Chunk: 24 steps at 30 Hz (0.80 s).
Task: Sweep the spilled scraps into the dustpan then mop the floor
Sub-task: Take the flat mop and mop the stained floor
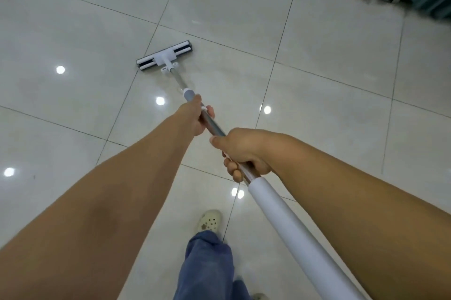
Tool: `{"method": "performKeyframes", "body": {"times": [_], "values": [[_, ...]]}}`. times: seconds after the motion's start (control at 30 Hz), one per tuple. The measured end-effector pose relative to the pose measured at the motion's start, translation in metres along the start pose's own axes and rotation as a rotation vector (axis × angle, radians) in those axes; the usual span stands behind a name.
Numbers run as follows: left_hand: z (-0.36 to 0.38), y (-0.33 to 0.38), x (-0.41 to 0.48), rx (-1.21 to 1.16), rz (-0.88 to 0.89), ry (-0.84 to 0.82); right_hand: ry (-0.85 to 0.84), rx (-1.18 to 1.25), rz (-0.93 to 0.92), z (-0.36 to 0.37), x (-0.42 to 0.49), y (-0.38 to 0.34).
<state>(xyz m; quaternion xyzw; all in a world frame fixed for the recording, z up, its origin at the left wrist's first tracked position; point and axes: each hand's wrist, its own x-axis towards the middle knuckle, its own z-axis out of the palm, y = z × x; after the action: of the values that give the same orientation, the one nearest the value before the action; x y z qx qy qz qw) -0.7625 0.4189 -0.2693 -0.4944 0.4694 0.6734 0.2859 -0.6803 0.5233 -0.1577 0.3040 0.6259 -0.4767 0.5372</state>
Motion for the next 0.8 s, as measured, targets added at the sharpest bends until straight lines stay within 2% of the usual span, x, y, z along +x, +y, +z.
{"method": "performKeyframes", "body": {"times": [0.13, 0.3, 0.67, 0.8], "values": [[-0.011, -0.017, -0.013, 0.027, -0.011, -0.033, 0.006, 0.005, 0.013, 0.012, -0.007, 0.02], [-0.026, -0.09, -0.041, 0.006, -0.063, -0.068, 0.016, 0.005, 0.057, 0.026, -0.037, 0.096], [-0.084, -0.359, -0.184, -0.032, -0.159, -0.18, 0.038, -0.135, 0.103, 0.07, -0.159, 0.369], [-0.097, -0.442, -0.24, -0.08, -0.203, -0.165, 0.016, -0.152, 0.144, 0.08, -0.208, 0.45]]}}
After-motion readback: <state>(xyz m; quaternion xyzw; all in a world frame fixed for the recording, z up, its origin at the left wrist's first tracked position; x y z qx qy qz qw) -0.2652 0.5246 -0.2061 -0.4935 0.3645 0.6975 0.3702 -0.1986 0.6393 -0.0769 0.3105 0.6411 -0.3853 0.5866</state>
